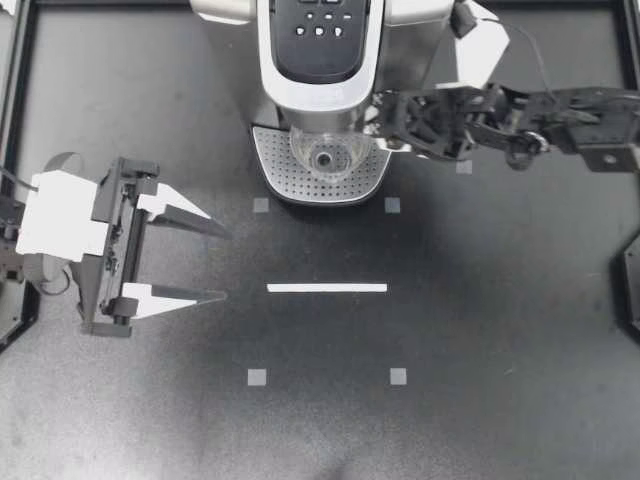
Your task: Place the coffee capsule inside the capsule container, then place the cup onto the center of the cup tray, then push the 'Hot Water' and 'Travel Mug' buttons.
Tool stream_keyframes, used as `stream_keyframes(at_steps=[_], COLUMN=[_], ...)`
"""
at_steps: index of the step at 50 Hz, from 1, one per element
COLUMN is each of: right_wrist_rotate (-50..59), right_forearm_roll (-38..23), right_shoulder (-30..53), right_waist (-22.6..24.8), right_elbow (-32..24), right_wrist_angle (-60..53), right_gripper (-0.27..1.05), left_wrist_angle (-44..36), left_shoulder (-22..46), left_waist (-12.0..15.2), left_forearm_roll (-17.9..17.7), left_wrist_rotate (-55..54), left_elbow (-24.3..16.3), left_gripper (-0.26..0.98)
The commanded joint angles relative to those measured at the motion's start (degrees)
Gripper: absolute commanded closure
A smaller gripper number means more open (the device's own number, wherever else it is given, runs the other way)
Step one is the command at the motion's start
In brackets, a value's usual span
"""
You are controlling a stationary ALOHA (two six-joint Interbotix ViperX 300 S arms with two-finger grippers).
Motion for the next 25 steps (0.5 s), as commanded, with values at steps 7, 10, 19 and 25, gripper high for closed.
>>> stream_keyframes(at_steps=[7,10,19,25], right_wrist_rotate=[-0.26,-0.7,-2.9,-3.08], right_forearm_roll=[-0.18,-0.62,-8.79,-15.91], right_shoulder=[-6.59,-8.35,-14.24,-17.23], right_waist=[0.18,0.18,1.85,4.31], right_elbow=[3.43,4.66,8.09,10.72], right_wrist_angle=[-0.26,-0.26,-0.18,-1.23], right_gripper=[0.27,0.27,0.27,0.27], left_wrist_angle=[-0.44,-0.35,-0.35,-0.26], left_shoulder=[-1.23,-1.23,-1.14,-1.14], left_waist=[0.18,0.18,0.18,0.53], left_forearm_roll=[-0.09,-0.09,-0.35,-0.97], left_wrist_rotate=[-0.09,-0.09,-0.18,-0.18], left_elbow=[-0.88,-0.88,-0.88,-0.7], left_gripper=[0.1,0.1,0.1,0.1])
